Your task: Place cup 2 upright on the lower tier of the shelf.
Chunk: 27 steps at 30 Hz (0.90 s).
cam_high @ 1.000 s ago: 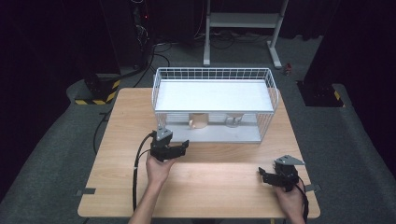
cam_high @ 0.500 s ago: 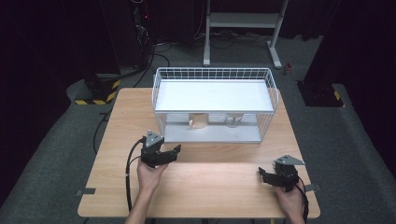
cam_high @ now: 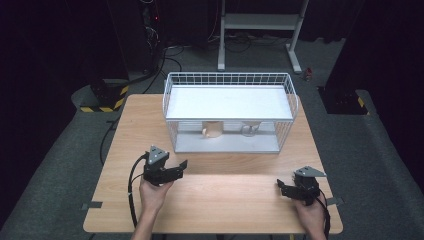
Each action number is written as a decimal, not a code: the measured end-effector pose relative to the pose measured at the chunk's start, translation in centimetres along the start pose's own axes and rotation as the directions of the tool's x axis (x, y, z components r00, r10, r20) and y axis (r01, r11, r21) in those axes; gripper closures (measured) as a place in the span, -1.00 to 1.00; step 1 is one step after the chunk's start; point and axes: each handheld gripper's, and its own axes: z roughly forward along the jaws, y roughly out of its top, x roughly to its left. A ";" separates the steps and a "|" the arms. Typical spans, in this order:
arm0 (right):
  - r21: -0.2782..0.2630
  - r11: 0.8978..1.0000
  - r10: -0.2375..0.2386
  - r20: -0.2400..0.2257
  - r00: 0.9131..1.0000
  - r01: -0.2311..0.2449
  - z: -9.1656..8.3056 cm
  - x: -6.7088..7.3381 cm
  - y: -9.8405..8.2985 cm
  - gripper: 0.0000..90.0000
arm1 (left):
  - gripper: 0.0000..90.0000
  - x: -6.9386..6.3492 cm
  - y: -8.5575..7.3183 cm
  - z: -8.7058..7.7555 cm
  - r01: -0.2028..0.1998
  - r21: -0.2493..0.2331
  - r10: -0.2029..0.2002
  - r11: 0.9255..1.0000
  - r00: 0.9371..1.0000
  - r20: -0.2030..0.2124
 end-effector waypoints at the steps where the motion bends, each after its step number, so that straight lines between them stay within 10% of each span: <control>1: 0.000 1.000 0.000 0.000 1.000 0.000 0.0 0.0 0.0 -0.50 | -0.46 0.1 0.0 -0.1 0.001 0.001 -0.001 1.000 1.000 0.000; 27: 0.000 1.000 0.000 0.000 1.000 0.000 0.0 0.0 0.0 -0.50 | -0.49 0.7 -2.2 -1.8 0.001 0.001 -0.001 1.000 0.999 -0.051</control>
